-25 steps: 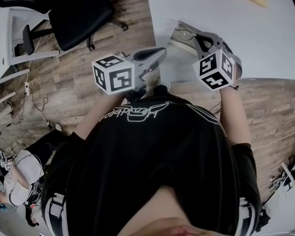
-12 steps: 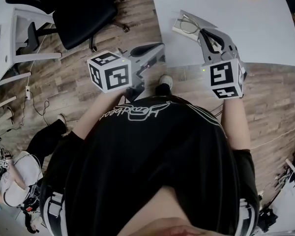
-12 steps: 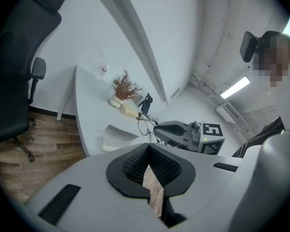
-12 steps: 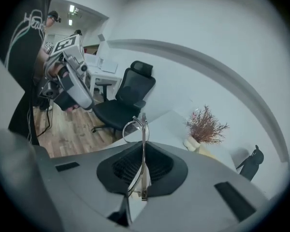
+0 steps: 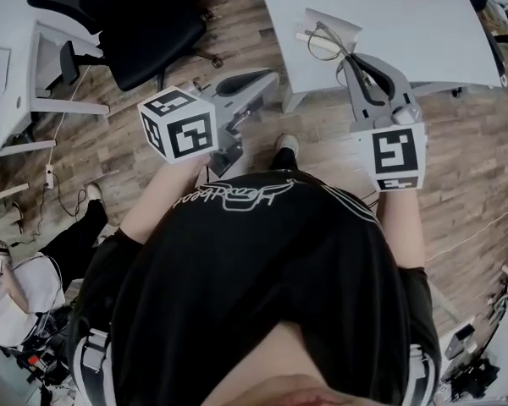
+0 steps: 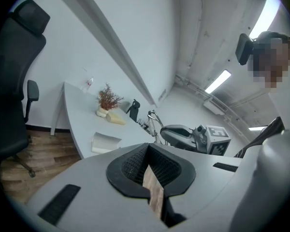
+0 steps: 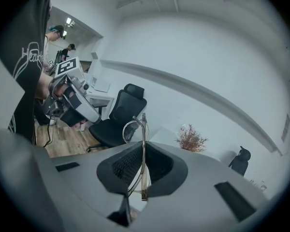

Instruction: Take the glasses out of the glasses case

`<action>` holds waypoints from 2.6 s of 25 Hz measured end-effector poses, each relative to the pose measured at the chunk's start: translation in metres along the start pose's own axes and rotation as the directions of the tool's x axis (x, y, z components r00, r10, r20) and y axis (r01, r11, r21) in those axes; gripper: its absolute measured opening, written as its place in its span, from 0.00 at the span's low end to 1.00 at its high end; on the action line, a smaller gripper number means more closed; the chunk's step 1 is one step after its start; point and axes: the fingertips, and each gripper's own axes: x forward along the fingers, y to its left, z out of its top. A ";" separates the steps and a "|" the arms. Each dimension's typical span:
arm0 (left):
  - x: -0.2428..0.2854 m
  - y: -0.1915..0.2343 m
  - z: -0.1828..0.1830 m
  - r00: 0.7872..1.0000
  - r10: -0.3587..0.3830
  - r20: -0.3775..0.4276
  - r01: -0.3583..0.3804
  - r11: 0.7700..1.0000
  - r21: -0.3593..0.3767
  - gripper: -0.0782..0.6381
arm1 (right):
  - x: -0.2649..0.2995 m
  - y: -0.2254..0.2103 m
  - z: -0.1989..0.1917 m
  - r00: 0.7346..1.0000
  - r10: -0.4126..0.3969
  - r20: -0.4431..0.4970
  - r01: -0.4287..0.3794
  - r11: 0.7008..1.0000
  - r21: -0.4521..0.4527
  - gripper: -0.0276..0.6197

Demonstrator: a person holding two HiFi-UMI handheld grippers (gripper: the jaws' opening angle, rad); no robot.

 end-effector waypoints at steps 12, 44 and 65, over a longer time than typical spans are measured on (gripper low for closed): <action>-0.060 -0.098 -0.029 0.997 -0.079 0.009 0.078 0.991 0.110 0.12 | -0.116 0.074 0.022 0.991 -0.062 0.117 0.043 0.986 0.159 0.07; -0.093 -0.165 -0.030 0.990 -0.085 0.113 0.072 0.991 0.114 0.12 | -0.202 0.095 0.034 0.945 0.004 0.326 -0.190 0.819 0.541 0.07; -0.071 -0.199 -0.064 0.994 -0.067 0.084 0.060 0.995 0.082 0.12 | -0.237 0.097 0.007 0.941 0.047 0.335 -0.242 0.786 0.569 0.07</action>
